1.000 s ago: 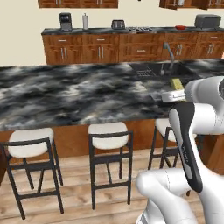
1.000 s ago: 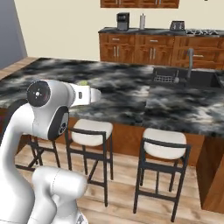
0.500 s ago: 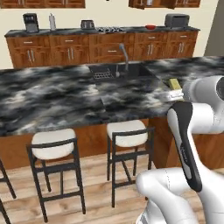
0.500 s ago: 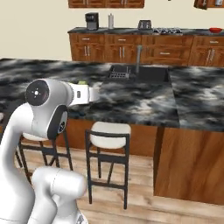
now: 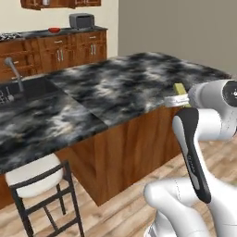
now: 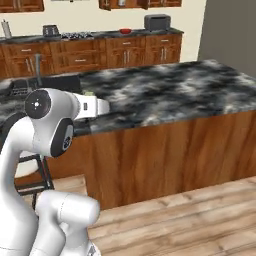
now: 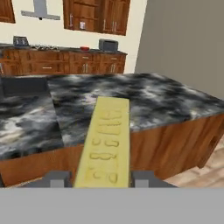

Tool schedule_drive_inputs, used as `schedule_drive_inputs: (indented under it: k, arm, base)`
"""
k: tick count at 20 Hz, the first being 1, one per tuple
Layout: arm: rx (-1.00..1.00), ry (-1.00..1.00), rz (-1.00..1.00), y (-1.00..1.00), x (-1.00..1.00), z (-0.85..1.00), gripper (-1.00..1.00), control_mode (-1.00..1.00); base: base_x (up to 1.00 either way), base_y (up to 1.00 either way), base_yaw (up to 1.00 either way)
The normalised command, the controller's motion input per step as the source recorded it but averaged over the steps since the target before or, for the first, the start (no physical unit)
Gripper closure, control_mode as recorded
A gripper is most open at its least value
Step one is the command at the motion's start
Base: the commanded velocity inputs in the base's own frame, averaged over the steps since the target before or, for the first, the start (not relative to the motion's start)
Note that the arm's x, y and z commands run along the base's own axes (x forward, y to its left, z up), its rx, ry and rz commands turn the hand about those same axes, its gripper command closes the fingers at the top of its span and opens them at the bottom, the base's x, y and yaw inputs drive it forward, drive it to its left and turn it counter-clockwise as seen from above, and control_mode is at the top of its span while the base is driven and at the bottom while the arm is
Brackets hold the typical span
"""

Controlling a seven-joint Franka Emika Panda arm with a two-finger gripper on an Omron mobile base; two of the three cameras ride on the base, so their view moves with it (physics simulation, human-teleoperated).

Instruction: Pick the egg and butter from the fridge and place them by the bowl for mixing.

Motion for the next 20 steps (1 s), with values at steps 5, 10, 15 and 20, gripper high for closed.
schedule_drive_inputs:
  k: [5, 10, 15, 20]
  arm:
    - [0.00, 0.00, 0.00, 0.00, 0.00, 0.00, 1.00, 1.00]
    - [0.00, 0.00, 0.00, 0.00, 0.00, 0.00, 1.00, 1.00]
    - [0.00, 0.00, 0.00, 0.00, 0.00, 0.00, 1.00, 1.00]
    - [0.00, 0.00, 0.00, 0.00, 0.00, 0.00, 1.00, 1.00]
  base:
    - [0.74, -1.00, -0.55]
    - [1.00, -1.00, -0.34]
    - [1.00, -1.00, -0.26]
    - [1.00, -0.97, -0.13]
